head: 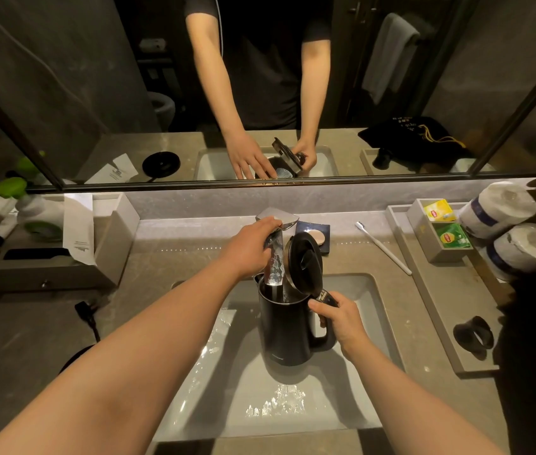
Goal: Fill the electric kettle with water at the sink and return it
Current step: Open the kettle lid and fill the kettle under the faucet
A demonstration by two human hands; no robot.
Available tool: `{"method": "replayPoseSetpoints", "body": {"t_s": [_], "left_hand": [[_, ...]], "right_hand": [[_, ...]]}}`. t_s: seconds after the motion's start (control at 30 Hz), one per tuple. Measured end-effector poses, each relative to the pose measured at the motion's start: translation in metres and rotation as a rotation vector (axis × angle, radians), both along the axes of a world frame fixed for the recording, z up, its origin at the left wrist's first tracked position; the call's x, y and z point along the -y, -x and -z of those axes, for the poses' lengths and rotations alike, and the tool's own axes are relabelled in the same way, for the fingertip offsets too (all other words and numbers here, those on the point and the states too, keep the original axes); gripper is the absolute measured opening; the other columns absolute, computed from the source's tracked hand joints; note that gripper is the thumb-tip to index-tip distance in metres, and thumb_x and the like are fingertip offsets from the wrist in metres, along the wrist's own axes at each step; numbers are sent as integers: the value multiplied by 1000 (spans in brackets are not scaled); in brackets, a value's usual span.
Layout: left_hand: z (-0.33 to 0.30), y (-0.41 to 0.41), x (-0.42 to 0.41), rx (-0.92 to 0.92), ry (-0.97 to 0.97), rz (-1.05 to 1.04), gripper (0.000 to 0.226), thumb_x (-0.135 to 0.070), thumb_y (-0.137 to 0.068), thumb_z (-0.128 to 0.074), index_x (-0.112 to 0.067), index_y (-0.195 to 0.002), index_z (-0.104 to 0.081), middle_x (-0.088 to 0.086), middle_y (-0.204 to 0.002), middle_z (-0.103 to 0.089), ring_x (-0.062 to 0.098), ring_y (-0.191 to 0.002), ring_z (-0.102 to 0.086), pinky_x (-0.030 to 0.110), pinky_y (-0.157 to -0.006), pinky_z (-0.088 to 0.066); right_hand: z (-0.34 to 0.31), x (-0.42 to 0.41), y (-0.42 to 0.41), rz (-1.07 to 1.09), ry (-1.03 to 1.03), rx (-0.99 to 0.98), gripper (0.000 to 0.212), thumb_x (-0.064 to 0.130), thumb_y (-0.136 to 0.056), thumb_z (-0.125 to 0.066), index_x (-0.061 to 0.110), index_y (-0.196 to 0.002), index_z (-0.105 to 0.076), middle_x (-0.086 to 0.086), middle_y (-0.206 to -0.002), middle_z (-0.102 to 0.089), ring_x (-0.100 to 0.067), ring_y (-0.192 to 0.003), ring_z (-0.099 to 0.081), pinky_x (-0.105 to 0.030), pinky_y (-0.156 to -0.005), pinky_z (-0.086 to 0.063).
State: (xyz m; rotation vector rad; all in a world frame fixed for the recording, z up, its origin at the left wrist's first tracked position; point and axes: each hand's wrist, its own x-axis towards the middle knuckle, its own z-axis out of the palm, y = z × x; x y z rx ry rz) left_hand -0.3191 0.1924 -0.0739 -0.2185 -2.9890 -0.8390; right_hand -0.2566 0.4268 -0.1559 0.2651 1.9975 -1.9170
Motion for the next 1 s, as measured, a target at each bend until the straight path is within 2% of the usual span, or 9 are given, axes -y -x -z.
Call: {"method": "replayPoseSetpoints", "body": {"t_s": [0.13,0.33,0.67,0.87,1.0], "left_hand": [[-1,-1,0,-9,-3,4,62,-11,-81,-60,-30,-137,-39,-1,-147,-42,24,-128,-43,39,-99,-39],[-1,-1,0,0,-24,10,60,-14,-82,-57,-31,-136,-39,-2,-147,-42,24,-127,-44,40,-99,-39],[-1,-1,-1,5,-19,2,60,-13,-82,-57,-31,-136,-39,-2,-146,-42,24,-127,-44,39,-98,-40],[-2,-1,-2,-6,-9,-6,61,-10,-81,-58,-29,-137,-40,-1,-146,-43,24,-127,-44,36,-98,-38],[-1,0,-1,6,-8,-3,63,-9,-81,-59,-28,-138,-39,0,-147,-42,25,-129,-42,37,-101,-37]], "right_hand": [[2,0,-1,-3,-6,-5,14,18,-75,-79,14,-71,-67,5,-57,-64,-20,-62,-55,-37,-64,-45],[3,-3,-2,8,-1,-10,22,18,-74,-80,0,-79,-67,-6,-62,-62,-23,-62,-53,-39,-64,-43],[6,-3,-1,18,2,-2,11,12,-76,-79,7,-77,-69,-7,-66,-68,-20,-61,-56,-35,-62,-44],[9,-4,-1,32,15,10,28,11,-75,-79,-9,-86,-63,-16,-70,-61,-23,-60,-51,-37,-62,-42],[10,-4,-1,25,17,9,30,12,-74,-79,-10,-84,-61,-15,-68,-59,-22,-59,-50,-36,-59,-42]]}}
